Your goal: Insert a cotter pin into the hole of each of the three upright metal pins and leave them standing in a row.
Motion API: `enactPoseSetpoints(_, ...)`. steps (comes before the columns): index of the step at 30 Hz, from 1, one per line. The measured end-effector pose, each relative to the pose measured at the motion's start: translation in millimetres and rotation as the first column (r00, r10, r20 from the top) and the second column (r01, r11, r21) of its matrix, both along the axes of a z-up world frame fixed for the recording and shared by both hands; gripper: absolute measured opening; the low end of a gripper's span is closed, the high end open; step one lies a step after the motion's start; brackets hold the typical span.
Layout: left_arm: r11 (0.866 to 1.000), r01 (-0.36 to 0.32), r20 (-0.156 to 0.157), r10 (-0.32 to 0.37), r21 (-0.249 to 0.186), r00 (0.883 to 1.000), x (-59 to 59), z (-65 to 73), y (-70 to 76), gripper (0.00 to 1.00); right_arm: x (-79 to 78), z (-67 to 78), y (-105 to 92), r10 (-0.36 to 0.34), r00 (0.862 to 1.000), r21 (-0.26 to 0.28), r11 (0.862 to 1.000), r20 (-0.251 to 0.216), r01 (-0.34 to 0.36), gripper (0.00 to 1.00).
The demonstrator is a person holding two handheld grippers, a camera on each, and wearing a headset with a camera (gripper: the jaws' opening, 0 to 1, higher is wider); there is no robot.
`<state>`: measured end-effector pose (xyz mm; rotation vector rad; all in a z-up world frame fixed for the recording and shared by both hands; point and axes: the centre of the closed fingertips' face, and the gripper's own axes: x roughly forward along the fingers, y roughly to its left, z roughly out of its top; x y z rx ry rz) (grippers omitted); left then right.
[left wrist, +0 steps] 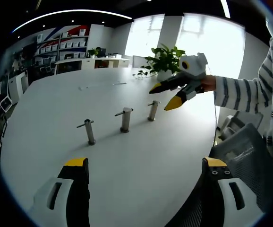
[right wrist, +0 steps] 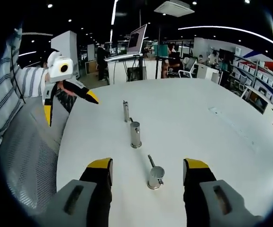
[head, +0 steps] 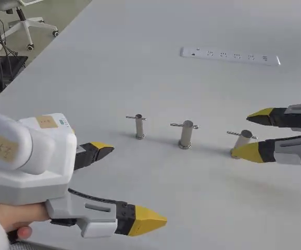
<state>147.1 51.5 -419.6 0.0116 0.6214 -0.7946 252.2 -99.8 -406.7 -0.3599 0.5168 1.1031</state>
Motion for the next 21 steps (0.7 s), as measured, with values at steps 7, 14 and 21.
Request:
enactPoseSetpoints(7,0.997,-0.070,0.023,0.070,-0.020,0.997,9.8,10.4,20.7,0.99,-20.9,29.6,-0.2,-0.130,0.991,0.112,0.985,-0.027,0.132,0.68)
enactPoseSetpoints(14,0.995,-0.101,0.007,0.101,-0.028,0.995,10.0,14.2,36.3,0.99,-40.9,34.3,-7.2,-0.240,0.968,0.153,0.956,-0.073,0.249,0.73)
enactPoseSetpoints(21,0.994,-0.108,-0.024,0.107,-0.028,0.994,7.2,7.0,41.6,0.99,-57.0,30.4,-10.5,-0.281,0.954,0.140,0.946,-0.105,0.294,0.82)
